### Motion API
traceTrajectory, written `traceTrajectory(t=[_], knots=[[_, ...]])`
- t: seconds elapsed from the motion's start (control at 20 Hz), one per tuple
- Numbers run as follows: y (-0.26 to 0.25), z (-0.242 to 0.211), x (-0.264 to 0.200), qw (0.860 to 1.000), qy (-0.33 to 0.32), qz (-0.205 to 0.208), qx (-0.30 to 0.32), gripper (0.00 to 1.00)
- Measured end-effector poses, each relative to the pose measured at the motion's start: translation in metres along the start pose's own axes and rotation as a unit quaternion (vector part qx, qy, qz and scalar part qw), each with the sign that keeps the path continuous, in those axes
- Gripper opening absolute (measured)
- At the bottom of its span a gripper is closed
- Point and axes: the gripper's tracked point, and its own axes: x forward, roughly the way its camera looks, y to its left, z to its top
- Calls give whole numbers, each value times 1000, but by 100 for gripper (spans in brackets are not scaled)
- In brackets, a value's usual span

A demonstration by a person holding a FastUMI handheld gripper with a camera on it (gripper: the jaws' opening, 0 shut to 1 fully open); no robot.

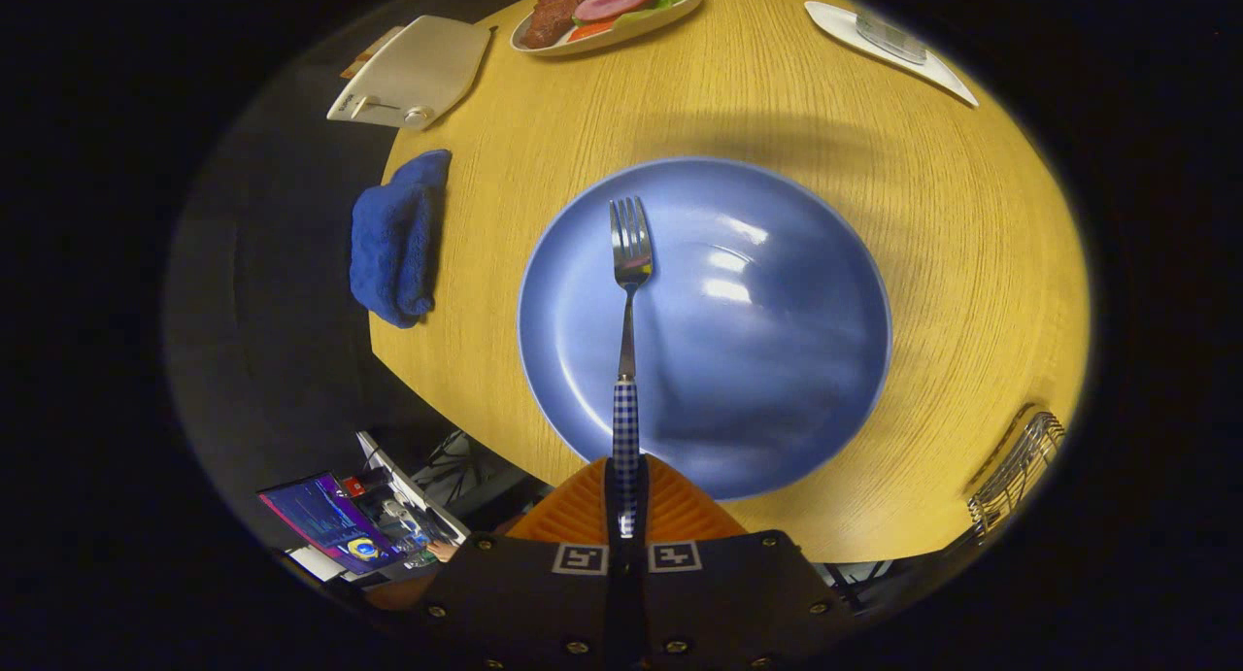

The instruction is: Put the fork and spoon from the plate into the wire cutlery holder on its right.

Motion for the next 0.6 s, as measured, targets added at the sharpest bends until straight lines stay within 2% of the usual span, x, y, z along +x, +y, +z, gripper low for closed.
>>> traceTrajectory(t=[0.15,0.25,0.5,0.6], knots=[[0,-4,-12,1000,6,-1,-9,0],[-7,-12,-27,999,12,-20,-30,1],[-31,-47,-85,997,18,-50,-58,1],[-51,-62,-113,996,18,-67,-48,1]])
